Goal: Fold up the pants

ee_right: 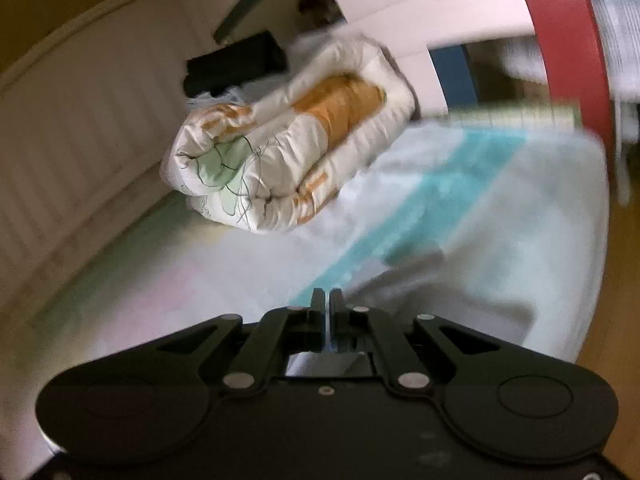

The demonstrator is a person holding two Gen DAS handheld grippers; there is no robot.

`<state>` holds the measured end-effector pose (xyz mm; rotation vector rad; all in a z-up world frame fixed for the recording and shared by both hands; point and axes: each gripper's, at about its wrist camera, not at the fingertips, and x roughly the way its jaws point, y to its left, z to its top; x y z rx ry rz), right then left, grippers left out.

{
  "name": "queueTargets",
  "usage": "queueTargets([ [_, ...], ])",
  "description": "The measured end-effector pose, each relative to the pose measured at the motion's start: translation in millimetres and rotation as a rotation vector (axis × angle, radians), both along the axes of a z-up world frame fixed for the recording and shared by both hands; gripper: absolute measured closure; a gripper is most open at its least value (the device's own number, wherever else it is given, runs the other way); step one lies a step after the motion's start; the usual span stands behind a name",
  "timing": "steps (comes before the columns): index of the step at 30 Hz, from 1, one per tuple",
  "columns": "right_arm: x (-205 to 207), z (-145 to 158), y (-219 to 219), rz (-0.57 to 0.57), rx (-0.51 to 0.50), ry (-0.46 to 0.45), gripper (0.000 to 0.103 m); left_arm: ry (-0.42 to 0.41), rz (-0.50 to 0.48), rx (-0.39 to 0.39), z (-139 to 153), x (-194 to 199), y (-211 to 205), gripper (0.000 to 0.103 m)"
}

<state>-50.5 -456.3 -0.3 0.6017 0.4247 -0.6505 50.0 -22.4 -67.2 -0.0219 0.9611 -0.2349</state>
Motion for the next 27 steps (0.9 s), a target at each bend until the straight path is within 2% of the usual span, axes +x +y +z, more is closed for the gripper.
queueTargets([
  [2,0.1,-13.8,-12.7,-0.034,0.096,0.077,0.099,-0.001,-0.001,0.002,0.4,-0.2,-0.7,0.098],
  [5,-10.0,-51.8,-38.1,-0.172,0.279,0.217,0.099,-0.005,-0.004,0.001,2.4,-0.2,-0.9,0.098],
  [7,-15.6,-63.9,-47.5,-0.205,0.360,0.224,0.099,0.000,-0.001,-0.002,1.1,0.3,-0.5,0.098],
  [9,-18.0,-62.2,-50.2,-0.214,0.361,0.215,0.099,0.000,-0.001,0.002,0.8,0.4,-1.2,0.098],
  [13,-13.0,-46.5,-36.0,-0.166,0.273,0.176,0.094,-0.005,-0.011,0.011,1.2,-0.7,-2.3,0.098],
  [18,12.1,-32.1,1.1,0.053,0.262,0.137,0.086,0.006,-0.007,-0.008,0.8,-4.2,3.1,0.098],
  [22,44.8,-25.9,47.6,0.375,0.289,0.105,0.079,-0.008,-0.019,-0.005,4.2,-7.5,3.3,0.098],
  [24,58.8,-22.4,79.0,0.544,0.290,0.108,0.071,-0.012,-0.021,-0.017,6.8,-10.4,6.0,0.098],
  [27,70.4,-23.2,126.7,0.736,0.268,0.136,0.071,-0.007,-0.012,-0.052,10.5,-15.7,12.9,0.098],
])
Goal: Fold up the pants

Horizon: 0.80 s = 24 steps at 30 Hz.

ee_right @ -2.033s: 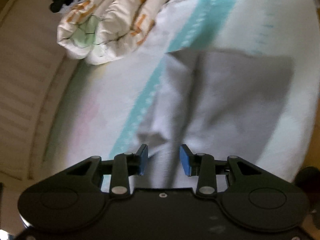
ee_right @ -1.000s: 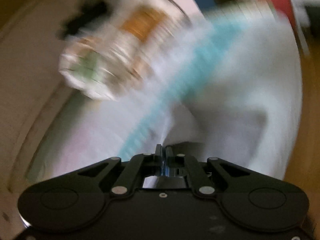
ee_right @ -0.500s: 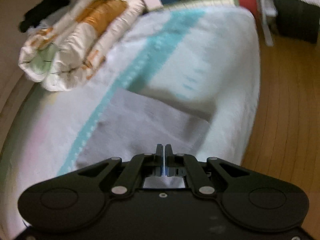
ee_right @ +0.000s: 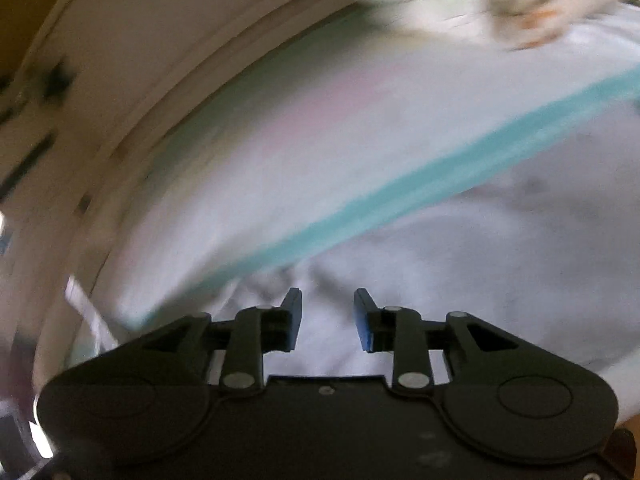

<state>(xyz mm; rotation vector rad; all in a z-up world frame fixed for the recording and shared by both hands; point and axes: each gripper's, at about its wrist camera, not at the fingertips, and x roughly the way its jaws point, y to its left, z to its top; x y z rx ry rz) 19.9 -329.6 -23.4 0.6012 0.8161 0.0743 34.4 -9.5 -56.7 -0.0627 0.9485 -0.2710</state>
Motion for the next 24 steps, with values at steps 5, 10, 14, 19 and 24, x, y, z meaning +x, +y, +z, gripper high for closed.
queueTargets([
  [5,4.2,0.2,67.6,0.288,-0.055,-0.011,0.065,0.026,-0.015,-0.011,1.8,-6.4,6.0,0.097],
  [10,2.6,-7.9,113.7,0.460,-0.132,-0.012,0.064,0.039,-0.024,-0.038,3.7,-12.2,11.1,0.096],
  [14,13.5,-12.0,124.4,0.493,-0.116,-0.015,0.063,0.040,-0.049,-0.019,2.2,-20.6,10.4,0.096],
  [19,30.7,-4.3,143.0,0.508,-0.082,-0.062,0.056,0.043,-0.077,0.012,4.5,-26.4,17.2,0.092],
  [24,51.0,8.1,177.2,0.531,-0.027,-0.111,0.050,0.019,-0.146,0.093,7.3,-38.2,31.0,0.091],
])
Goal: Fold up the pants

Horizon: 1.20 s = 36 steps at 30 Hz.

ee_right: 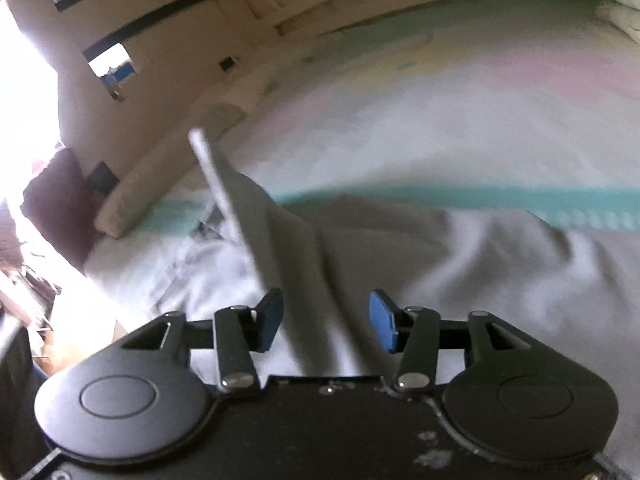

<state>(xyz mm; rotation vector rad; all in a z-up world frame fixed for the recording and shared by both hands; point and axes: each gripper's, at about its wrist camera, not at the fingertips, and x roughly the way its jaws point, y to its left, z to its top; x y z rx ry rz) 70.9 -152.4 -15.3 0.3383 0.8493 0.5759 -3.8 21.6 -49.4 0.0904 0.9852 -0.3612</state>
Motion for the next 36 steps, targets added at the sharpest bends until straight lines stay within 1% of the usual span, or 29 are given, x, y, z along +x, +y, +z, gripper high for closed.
queueTargets([
  [2,5.9,5.7,13.6,0.018,0.008,-0.018,0.045,-0.033,0.009,0.043,5.0,0.5,12.3,0.091],
  [3,10.3,8.7,21.9,0.029,0.009,-0.027,0.042,-0.036,0.023,0.053,7.3,4.1,19.4,0.091],
  [5,19.3,12.9,40.1,0.051,0.000,-0.045,0.041,-0.026,0.078,0.052,13.8,17.1,41.1,0.091],
  [6,26.0,14.6,51.8,0.061,-0.012,-0.057,0.041,-0.019,0.114,0.043,19.0,27.2,56.4,0.091],
  [8,36.1,17.9,71.5,0.084,-0.044,-0.082,0.038,-0.021,0.157,0.036,28.6,47.3,80.7,0.091],
  [11,54.4,21.7,90.3,0.105,-0.066,-0.099,0.036,-0.044,0.231,0.073,37.4,83.6,113.4,0.091],
  [13,65.3,24.5,104.0,0.117,-0.080,-0.103,0.036,-0.046,0.292,0.090,37.7,107.4,135.3,0.091],
  [15,72.7,23.9,111.0,0.135,-0.103,-0.117,0.036,-0.026,0.338,0.081,33.6,129.3,154.5,0.091],
  [18,83.8,23.3,125.2,0.160,-0.150,-0.135,0.036,0.019,0.393,0.064,18.3,153.9,177.7,0.091],
  [21,91.7,21.8,134.5,0.177,-0.168,-0.142,0.036,0.063,0.451,0.027,2.6,169.0,196.0,0.091],
  [23,96.7,19.0,141.1,0.176,-0.167,-0.141,0.036,0.085,0.465,0.008,-7.3,176.5,205.8,0.091],
  [25,97.8,15.0,143.9,0.173,-0.154,-0.145,0.040,0.081,0.466,0.051,-15.6,182.0,208.4,0.091],
  [26,99.0,12.7,148.3,0.174,-0.154,-0.147,0.046,0.082,0.465,0.068,-19.5,184.5,209.9,0.091],
  [27,99.4,10.5,152.4,0.174,-0.160,-0.152,0.066,0.091,0.471,0.066,-22.2,185.5,214.0,0.091],
  [28,98.9,9.3,154.0,0.182,-0.159,-0.159,0.081,0.108,0.489,0.047,-24.5,186.0,220.1,0.091],
  [29,97.9,8.6,155.2,0.184,-0.157,-0.164,0.093,0.119,0.505,0.018,-24.6,185.2,226.7,0.091],
  [30,95.3,11.3,154.6,0.176,-0.144,-0.177,0.094,0.123,0.516,0.001,-24.9,185.4,231.3,0.091],
  [32,83.0,25.6,150.5,0.177,-0.101,-0.239,0.094,0.131,0.524,-0.015,-23.8,185.5,239.4,0.091],
  [34,65.7,43.0,149.5,0.227,-0.076,-0.299,0.094,0.136,0.544,-0.012,-20.1,183.5,250.9,0.091],
  [36,43.2,53.5,152.9,0.301,-0.072,-0.341,0.094,0.144,0.604,0.005,-10.5,176.8,266.3,0.091],
])
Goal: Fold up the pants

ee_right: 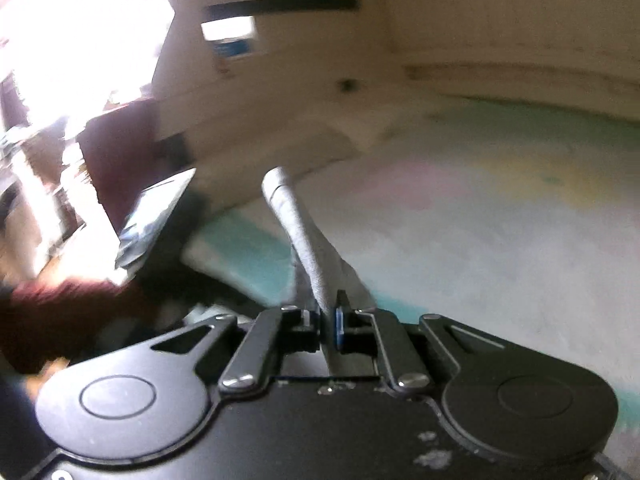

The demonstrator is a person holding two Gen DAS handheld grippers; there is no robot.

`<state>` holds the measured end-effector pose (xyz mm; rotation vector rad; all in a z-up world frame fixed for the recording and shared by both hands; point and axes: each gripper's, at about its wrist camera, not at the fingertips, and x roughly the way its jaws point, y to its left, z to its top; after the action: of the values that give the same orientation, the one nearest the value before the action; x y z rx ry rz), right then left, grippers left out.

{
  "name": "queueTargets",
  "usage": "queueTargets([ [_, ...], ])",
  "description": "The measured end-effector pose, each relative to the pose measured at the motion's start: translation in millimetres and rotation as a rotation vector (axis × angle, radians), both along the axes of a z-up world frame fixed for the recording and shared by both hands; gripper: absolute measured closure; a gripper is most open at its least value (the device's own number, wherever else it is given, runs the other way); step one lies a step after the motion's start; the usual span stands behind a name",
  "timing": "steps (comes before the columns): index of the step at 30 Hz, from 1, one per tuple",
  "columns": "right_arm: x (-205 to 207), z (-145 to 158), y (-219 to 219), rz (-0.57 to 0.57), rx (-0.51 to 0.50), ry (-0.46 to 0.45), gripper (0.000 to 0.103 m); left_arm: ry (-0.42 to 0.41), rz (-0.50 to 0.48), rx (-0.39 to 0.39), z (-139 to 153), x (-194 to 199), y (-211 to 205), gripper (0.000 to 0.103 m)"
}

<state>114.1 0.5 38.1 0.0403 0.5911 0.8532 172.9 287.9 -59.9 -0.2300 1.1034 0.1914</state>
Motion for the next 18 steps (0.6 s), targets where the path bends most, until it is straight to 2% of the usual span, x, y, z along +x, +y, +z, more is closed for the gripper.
queueTargets([
  [2,-21.9,-1.9,7.8,0.063,-0.020,-0.010,0.094,0.002,0.099,0.021,9.4,-10.5,25.1,0.091],
  [5,-50.9,-24.4,30.2,0.163,-0.099,-0.005,0.094,-0.033,0.225,0.056,24.0,-26.8,54.4,0.091],
  [7,-68.9,-45.0,46.4,0.219,-0.187,-0.013,0.095,-0.073,0.239,0.069,36.2,-36.3,60.6,0.091],
  [10,-90.6,-66.8,61.4,0.288,-0.285,-0.020,0.095,-0.152,0.203,0.099,60.7,-47.0,45.1,0.091],
  [13,-102.6,-78.4,69.3,0.310,-0.351,-0.041,0.094,-0.212,0.106,0.141,73.2,-47.3,14.5,0.091],
  [16,-98.0,-79.7,69.6,0.294,-0.342,-0.017,0.093,-0.236,-0.037,0.088,70.7,-45.9,-24.6,0.091],
  [18,-95.0,-76.7,65.9,0.285,-0.321,0.002,0.090,-0.180,-0.133,0.038,52.6,-40.1,-47.5,0.091],
])
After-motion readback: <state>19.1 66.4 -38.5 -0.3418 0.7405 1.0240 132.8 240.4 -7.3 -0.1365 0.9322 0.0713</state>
